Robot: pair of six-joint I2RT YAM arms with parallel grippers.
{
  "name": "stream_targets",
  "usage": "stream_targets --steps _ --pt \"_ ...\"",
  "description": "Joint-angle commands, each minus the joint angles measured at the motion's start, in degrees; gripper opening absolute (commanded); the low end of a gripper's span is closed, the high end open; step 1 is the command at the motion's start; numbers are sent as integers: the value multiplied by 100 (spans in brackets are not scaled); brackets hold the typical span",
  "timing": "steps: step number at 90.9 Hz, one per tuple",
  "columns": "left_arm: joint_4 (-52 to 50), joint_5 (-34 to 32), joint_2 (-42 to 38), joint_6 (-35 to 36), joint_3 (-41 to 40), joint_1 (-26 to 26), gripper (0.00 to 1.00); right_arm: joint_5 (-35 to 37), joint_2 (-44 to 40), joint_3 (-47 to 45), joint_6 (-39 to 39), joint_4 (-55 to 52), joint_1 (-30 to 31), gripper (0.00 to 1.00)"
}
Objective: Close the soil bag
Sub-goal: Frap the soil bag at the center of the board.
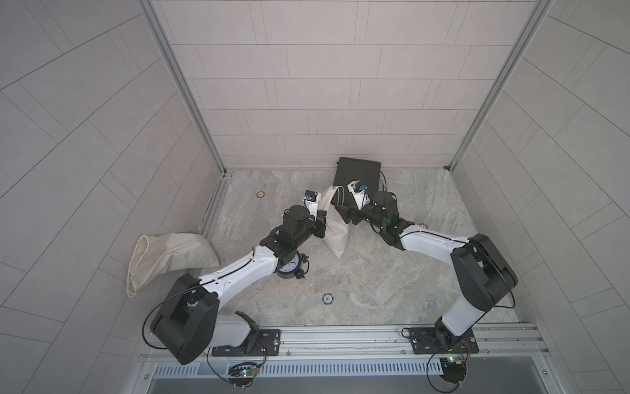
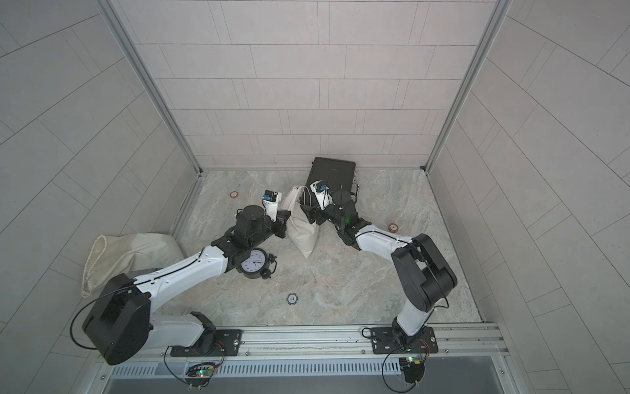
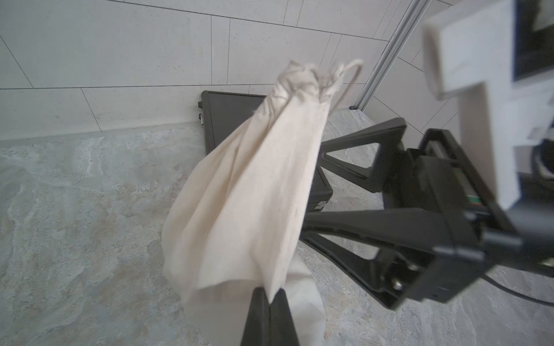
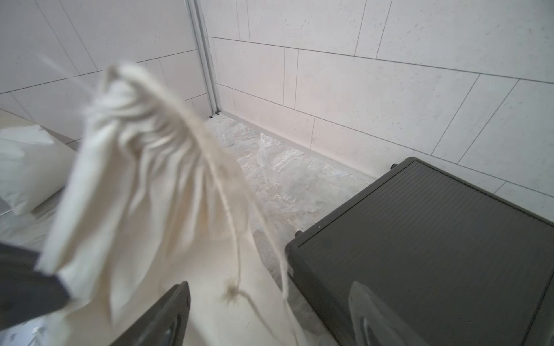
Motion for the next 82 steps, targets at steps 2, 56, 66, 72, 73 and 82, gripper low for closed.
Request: stream_targets --steps 2,56,66,72,73,82 --pt "143 187 -83 85 -6 -35 0 213 308 293 73 656 24 87" --pt "-562 -1166 34 -406 -99 -35 0 670 -198 408 421 671 -361 0" --pt "-925 -1784 253 -848 -189 -28 0 708 -1031 364 427 115 -406 0" --pt "-1093 -2022 451 -1114 -210 -28 0 666 -1453 424 452 -238 -400 0" --pt "-1108 -2041 486 -1142 -207 -24 0 649 -1510 430 466 -290 -399 0" --pt "-1104 -1989 750 -1275 -150 -20 0 403 -1883 546 481 -687 -354 0"
